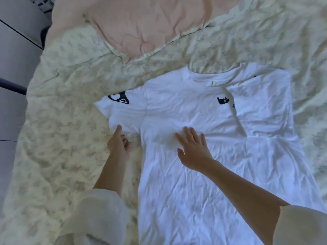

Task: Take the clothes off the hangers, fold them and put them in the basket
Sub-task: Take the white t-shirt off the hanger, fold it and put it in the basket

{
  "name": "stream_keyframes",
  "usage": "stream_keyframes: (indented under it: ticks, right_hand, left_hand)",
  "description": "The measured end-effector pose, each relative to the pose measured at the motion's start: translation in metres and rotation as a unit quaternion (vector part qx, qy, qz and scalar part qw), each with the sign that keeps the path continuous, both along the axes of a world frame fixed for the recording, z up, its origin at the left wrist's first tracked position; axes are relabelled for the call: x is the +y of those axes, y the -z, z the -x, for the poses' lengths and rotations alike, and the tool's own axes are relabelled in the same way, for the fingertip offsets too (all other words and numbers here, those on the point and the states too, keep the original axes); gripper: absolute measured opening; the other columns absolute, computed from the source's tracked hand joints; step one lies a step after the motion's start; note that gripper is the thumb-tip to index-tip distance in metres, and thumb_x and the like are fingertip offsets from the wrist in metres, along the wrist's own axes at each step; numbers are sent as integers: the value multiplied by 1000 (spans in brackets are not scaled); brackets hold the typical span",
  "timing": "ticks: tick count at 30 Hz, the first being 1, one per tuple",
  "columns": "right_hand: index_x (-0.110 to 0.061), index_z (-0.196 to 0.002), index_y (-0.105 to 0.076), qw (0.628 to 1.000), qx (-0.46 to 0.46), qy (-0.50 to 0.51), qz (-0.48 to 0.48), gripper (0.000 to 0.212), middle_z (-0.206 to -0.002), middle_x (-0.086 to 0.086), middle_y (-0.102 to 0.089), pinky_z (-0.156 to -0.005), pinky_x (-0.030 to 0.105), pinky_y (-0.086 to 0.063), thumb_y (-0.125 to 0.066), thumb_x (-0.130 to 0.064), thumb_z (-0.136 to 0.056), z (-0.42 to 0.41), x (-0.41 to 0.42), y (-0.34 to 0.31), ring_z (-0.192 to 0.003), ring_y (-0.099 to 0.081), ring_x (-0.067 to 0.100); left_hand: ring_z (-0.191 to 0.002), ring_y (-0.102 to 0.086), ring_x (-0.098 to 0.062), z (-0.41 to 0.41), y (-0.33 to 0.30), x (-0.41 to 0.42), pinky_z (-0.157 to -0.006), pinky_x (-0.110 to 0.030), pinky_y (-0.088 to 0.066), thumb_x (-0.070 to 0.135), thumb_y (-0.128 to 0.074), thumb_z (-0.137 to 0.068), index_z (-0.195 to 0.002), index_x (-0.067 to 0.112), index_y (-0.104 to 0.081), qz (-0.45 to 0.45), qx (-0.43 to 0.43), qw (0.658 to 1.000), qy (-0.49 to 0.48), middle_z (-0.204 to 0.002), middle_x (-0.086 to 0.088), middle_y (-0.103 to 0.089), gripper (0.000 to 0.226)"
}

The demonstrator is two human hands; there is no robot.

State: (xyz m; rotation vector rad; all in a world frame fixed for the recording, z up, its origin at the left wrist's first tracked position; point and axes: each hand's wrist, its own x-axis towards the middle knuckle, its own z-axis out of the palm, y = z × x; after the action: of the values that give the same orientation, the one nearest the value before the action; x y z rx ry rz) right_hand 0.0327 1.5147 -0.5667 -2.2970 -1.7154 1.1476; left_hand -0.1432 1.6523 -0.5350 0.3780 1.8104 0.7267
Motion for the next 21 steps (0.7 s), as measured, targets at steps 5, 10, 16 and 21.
stream_keyframes:
  ticks: [5, 10, 16, 21]
  right_hand:
    - [-23, -147, -25, 995, 81, 59, -2, 51, -159, 1, -6, -117, 43, -4, -37, -25, -97, -4, 9, 9, -146, 2, 18]
    - [-10, -113, -62, 795, 375, 469, -86, 28, -112, 10, -65, -103, 36, -37, -41, -17, -95, -18, 20, -14, -115, -55, 24]
    - [-20, -97, -64, 518, 544, 654, -87, 33, -100, 4, -67, -78, 32, -54, -34, -35, -98, -53, 14, -16, -87, -65, 22]
    - [-18, -96, -67, 462, 611, 640, -56, 49, -107, 2, -70, -74, 30, -56, -47, -62, -86, -57, 6, -20, -87, -68, 22]
  left_hand:
    - [-61, -55, -9, 6, -10, 24, -56, -19, -45, 22, -64, -88, -92, 13, -60, -33, -166, 985, -16, -76, 3, -60, 11]
    - [-67, -50, 4, -45, -29, -4, -62, -12, -39, 9, -55, -88, -90, 28, -52, -280, 28, 863, 419, -78, 15, -53, 19]
    - [-109, -54, -9, -66, -22, -21, -92, -22, -37, 30, -53, -93, -114, 21, -64, -245, 93, 751, 606, -115, 5, -62, 26]
    - [-109, -53, -17, -57, -2, -4, -89, -27, -40, 24, -50, -95, -126, 9, -52, -150, 141, 788, 580, -117, -2, -54, 35]
